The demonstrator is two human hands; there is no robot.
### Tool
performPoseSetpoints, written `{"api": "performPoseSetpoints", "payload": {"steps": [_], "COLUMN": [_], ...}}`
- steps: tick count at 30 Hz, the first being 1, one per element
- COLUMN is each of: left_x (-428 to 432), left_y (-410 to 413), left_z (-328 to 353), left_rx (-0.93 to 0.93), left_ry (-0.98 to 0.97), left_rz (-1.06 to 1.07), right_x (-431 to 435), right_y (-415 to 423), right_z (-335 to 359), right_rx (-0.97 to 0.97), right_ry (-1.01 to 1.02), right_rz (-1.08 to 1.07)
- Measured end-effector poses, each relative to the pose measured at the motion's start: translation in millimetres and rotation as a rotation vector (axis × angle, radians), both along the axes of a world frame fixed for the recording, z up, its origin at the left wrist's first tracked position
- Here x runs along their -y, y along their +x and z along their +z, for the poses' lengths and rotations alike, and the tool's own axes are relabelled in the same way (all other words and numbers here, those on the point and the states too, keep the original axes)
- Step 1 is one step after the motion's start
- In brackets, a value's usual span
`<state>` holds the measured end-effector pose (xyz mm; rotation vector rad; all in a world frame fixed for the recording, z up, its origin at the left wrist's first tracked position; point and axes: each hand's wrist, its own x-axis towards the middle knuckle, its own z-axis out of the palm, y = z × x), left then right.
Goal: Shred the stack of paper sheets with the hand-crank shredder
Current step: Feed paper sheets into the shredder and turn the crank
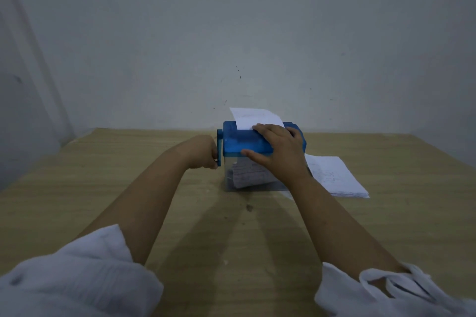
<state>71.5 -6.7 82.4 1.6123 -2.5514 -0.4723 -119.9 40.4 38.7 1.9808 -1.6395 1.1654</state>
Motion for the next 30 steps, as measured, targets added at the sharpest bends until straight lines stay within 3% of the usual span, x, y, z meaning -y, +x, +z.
{"api": "performPoseSetpoints", "payload": {"steps": [7, 12, 17, 20, 24, 27, 30], "left_x": [26.4, 32.7, 18.2, 1.9, -12.3, -3.1, 5.9], "left_y": [-15.7, -15.4, -4.9, -17.7, -29.1, -31.2, -39.0], "left_z": [-18.6, -18.6, -30.0, -25.1, -11.0, 3.1, 11.9], "left_rx": [-0.092, -0.303, -0.673, -0.944, -1.26, -1.336, -1.211], "left_ry": [0.007, 0.071, 0.181, 0.33, 0.784, 0.835, 0.82], "left_rz": [0.217, 0.294, 0.407, 0.57, 0.678, 0.704, 0.661], "right_x": [4.1, 4.9, 1.8, 0.5, 1.4, 2.1, 6.4], "right_y": [0.3, 1.7, 0.9, 0.4, 7.8, 13.4, 16.0], "right_z": [-3.1, -1.2, 0.6, 2.2, 0.1, -3.3, -5.0], "right_rx": [0.012, 0.006, -0.031, -0.057, -0.049, -0.055, -0.057], "right_ry": [-0.067, -0.061, -0.017, 0.033, 0.041, 0.063, 0.04], "right_rz": [0.006, -0.021, -0.015, -0.002, 0.03, 0.041, 0.018]}}
